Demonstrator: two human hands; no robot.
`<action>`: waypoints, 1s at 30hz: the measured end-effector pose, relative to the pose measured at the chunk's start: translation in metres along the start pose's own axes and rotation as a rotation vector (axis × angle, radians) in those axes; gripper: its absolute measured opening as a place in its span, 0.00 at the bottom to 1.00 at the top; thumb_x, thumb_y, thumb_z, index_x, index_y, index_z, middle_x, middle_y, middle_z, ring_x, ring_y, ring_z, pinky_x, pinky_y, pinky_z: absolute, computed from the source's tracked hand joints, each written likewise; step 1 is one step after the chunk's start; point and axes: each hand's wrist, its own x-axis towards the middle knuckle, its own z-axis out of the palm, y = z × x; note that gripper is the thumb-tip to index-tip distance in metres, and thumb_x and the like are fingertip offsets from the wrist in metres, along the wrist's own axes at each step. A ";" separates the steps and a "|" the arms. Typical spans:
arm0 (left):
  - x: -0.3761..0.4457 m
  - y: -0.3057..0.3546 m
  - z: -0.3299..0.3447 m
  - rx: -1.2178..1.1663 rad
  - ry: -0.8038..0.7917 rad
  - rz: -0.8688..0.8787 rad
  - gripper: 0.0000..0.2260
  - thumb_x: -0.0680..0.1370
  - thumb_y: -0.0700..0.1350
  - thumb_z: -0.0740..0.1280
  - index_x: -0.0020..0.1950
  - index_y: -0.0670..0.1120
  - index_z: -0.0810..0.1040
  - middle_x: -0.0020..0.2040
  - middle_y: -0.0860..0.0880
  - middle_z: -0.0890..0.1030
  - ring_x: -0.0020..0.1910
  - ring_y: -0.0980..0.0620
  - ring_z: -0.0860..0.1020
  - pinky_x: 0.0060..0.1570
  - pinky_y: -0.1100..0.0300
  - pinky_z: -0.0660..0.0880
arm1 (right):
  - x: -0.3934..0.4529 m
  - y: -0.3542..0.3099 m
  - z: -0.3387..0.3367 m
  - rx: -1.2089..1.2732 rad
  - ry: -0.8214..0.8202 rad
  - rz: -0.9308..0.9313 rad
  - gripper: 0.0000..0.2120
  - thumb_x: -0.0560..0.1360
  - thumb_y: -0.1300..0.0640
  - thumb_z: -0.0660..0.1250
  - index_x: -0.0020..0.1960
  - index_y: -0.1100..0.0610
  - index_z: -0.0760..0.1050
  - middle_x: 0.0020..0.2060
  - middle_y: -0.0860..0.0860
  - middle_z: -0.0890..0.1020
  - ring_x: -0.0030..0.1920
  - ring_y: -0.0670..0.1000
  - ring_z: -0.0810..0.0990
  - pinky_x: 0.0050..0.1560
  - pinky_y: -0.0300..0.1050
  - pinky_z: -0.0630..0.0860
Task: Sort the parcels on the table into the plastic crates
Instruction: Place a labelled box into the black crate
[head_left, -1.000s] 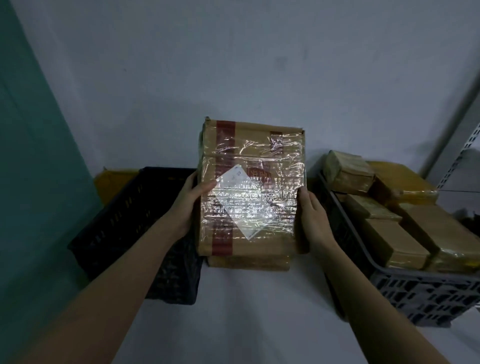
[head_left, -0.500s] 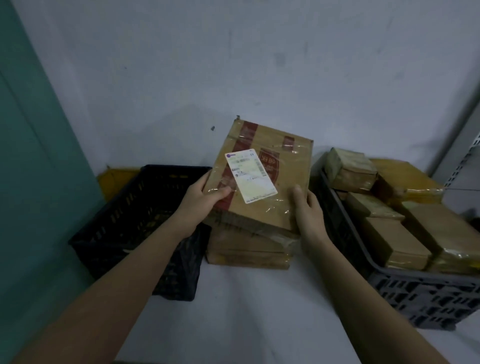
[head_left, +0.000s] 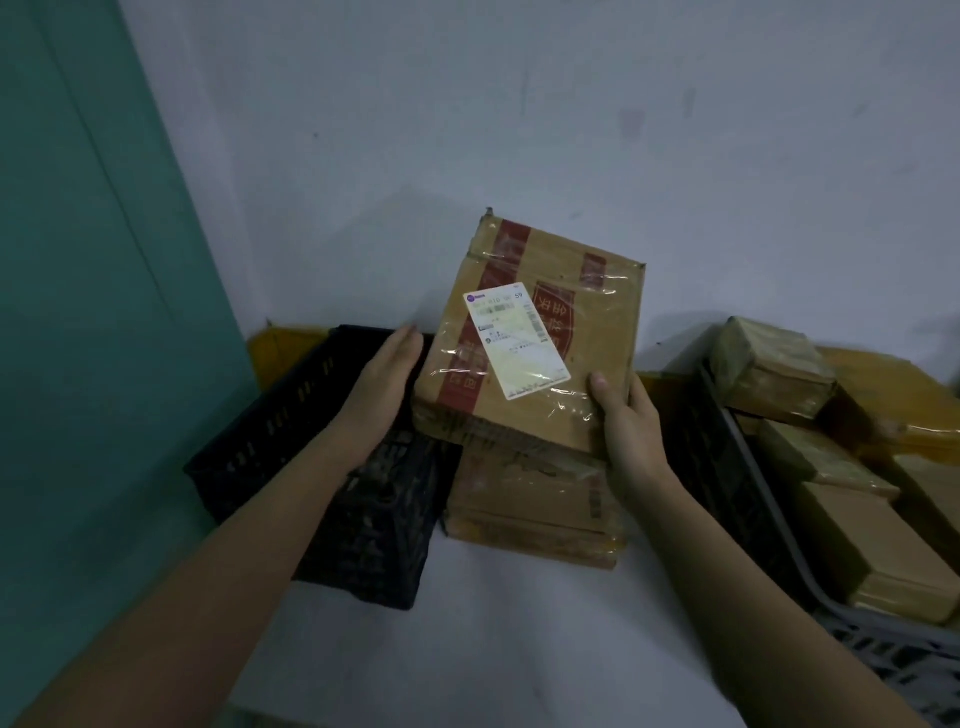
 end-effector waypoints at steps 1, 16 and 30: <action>0.008 -0.005 -0.017 0.036 0.037 0.000 0.26 0.84 0.58 0.53 0.80 0.51 0.59 0.77 0.52 0.65 0.74 0.55 0.64 0.72 0.59 0.59 | 0.006 -0.001 0.011 0.000 0.001 0.003 0.21 0.82 0.48 0.62 0.74 0.48 0.66 0.57 0.49 0.83 0.51 0.50 0.86 0.56 0.54 0.81; 0.128 -0.196 -0.224 0.549 0.132 -0.201 0.26 0.81 0.54 0.62 0.76 0.46 0.65 0.72 0.41 0.71 0.67 0.42 0.72 0.64 0.50 0.71 | 0.080 0.048 0.226 -0.046 0.030 0.164 0.21 0.80 0.44 0.64 0.68 0.51 0.65 0.59 0.53 0.79 0.54 0.55 0.83 0.54 0.58 0.82; 0.159 -0.244 -0.240 0.693 -0.057 -0.237 0.24 0.84 0.57 0.52 0.80 0.56 0.54 0.77 0.47 0.66 0.72 0.42 0.69 0.67 0.45 0.69 | 0.126 0.172 0.290 -0.512 0.065 0.292 0.26 0.84 0.49 0.57 0.77 0.60 0.57 0.68 0.57 0.73 0.63 0.59 0.76 0.57 0.53 0.77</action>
